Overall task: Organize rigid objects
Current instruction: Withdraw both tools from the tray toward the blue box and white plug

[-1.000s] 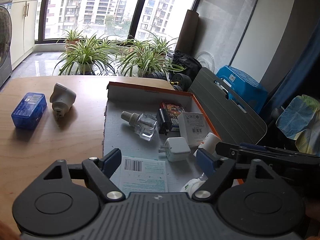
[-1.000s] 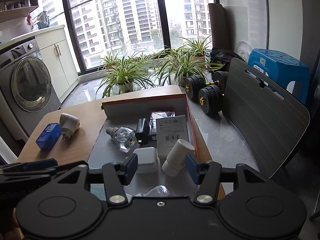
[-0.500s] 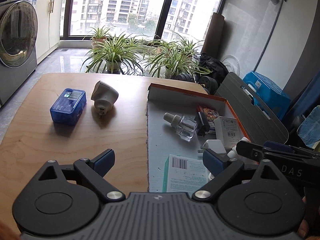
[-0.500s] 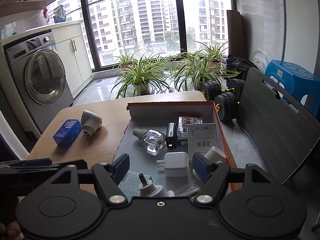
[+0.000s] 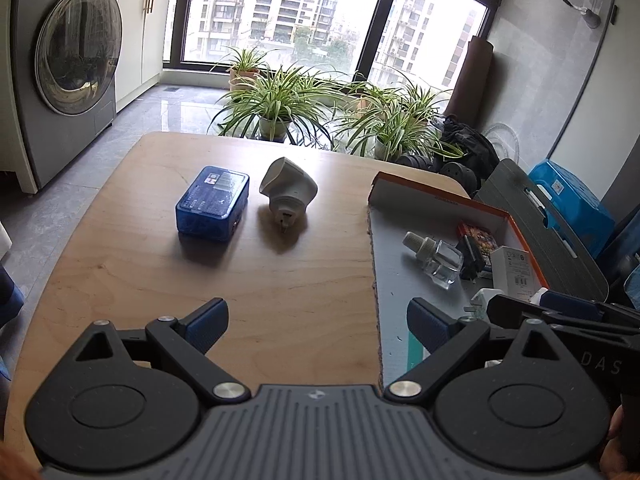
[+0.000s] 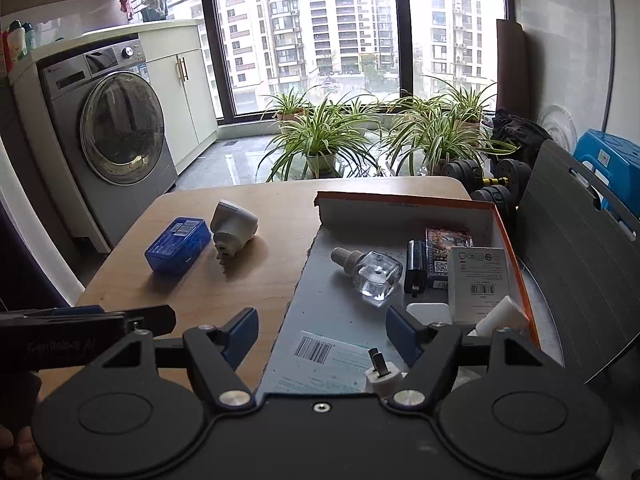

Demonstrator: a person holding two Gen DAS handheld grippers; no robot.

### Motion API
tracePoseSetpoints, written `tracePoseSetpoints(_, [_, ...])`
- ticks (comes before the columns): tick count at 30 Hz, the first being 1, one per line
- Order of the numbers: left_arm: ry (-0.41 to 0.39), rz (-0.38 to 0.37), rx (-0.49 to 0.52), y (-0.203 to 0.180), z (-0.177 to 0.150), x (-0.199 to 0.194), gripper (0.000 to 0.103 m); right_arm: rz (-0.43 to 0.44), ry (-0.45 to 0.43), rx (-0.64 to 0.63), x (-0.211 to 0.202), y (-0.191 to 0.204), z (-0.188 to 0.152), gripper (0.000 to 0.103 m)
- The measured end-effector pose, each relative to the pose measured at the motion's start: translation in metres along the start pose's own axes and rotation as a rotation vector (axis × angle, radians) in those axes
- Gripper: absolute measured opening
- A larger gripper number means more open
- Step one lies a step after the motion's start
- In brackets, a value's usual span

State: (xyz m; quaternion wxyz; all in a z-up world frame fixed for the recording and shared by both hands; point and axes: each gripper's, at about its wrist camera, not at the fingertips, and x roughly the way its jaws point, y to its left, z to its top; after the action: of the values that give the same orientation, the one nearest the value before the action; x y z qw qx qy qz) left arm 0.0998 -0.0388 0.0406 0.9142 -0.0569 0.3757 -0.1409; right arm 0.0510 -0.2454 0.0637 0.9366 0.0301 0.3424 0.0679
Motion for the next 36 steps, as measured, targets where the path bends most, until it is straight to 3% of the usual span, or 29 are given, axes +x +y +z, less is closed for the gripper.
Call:
tracePoseSetpoints(14, [-0.001, 0.048, -0.033, 0.032, 0.006, -0.002, 0.099, 0.037, 0.018, -0.042, 0.013, 0.028, 0.004, 0.084])
tracePoseSetpoints(36, [0.021, 0.086, -0.042, 0.065, 0.018, 0.02, 0.099, 0.062, 0.054, -0.054, 0.042, 0.041, 0.011, 0.086])
